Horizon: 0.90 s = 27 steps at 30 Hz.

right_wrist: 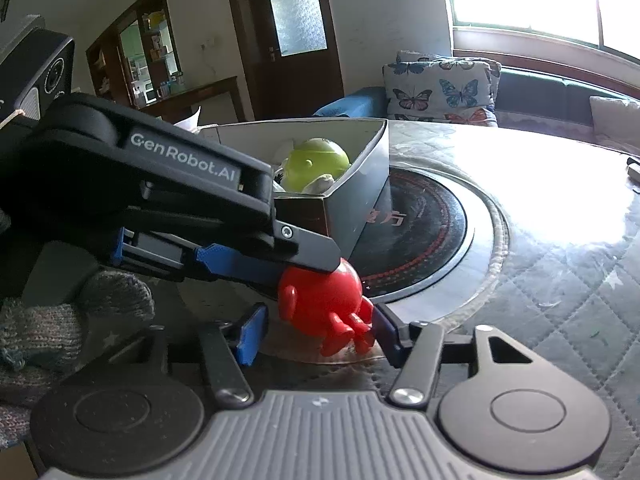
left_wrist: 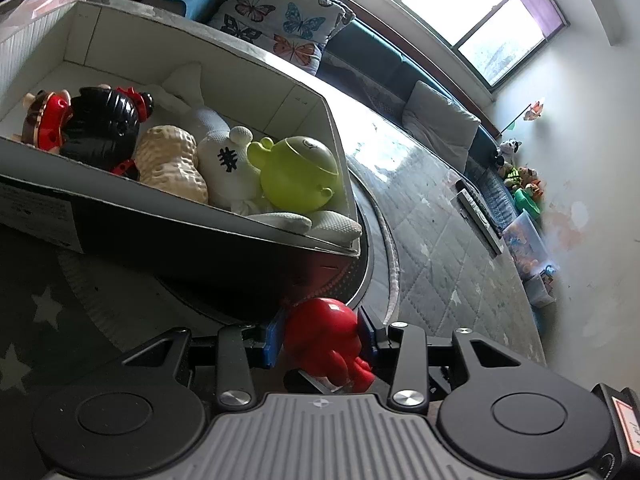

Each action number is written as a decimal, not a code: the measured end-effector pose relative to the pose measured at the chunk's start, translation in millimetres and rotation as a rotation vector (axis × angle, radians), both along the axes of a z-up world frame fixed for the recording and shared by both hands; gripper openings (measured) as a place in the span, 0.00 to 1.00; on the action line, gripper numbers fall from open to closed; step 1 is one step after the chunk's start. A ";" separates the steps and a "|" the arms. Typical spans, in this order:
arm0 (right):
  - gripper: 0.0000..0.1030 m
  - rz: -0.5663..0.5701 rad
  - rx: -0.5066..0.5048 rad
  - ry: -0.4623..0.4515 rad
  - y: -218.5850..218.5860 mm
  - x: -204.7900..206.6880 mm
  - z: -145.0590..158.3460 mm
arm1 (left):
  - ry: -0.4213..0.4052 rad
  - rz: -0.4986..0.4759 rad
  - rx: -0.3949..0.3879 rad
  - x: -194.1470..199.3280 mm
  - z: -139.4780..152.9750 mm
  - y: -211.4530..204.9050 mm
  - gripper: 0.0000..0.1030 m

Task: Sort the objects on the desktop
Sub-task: 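Close the left gripper on the red toy and lift it, then carry the red toy with the left gripper over the box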

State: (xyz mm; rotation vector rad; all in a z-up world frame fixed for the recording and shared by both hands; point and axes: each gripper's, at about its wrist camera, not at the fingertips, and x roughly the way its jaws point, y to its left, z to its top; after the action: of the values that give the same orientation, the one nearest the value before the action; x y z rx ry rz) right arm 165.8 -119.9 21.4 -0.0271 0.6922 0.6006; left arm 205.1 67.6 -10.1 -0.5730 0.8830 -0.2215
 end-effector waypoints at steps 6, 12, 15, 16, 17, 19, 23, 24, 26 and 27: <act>0.49 -0.006 0.005 0.010 0.9 0.8 -0.6 | 0.011 0.008 -0.028 3.3 -3.8 3.8 0.44; 0.48 -0.019 0.015 0.014 0.0 1.9 -0.1 | 0.010 0.013 -0.045 2.5 -6.6 6.0 0.45; 0.48 -0.023 0.015 0.012 0.2 1.8 0.3 | 0.010 0.018 -0.051 2.1 -7.4 6.3 0.46; 0.48 -0.025 0.014 0.011 0.3 1.6 0.4 | 0.010 0.020 -0.052 1.8 -7.7 6.5 0.46; 0.48 -0.027 0.014 0.010 0.5 1.4 0.4 | 0.011 0.021 -0.054 1.7 -8.0 6.7 0.47; 0.48 -0.028 0.011 0.008 0.8 0.9 0.7 | 0.015 0.024 -0.058 1.7 -8.7 7.1 0.47; 0.48 -0.029 0.010 0.008 0.7 -0.4 1.4 | 0.026 0.027 -0.060 2.4 -9.8 6.6 0.49; 0.48 -0.028 0.009 0.009 0.9 -0.3 1.3 | 0.029 0.028 -0.061 2.6 -10.1 6.5 0.49; 0.48 -0.027 0.008 0.009 1.3 -0.2 1.1 | 0.034 0.027 -0.057 3.2 -11.0 5.6 0.50; 0.48 -0.027 0.008 0.009 1.6 -0.4 1.0 | 0.036 0.026 -0.055 3.5 -11.3 4.9 0.50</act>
State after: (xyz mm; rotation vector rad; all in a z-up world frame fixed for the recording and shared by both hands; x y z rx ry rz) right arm 165.4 -118.3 22.4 -0.0075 0.6979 0.5777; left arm 208.6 72.5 -21.5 -0.6406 0.9059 -0.2132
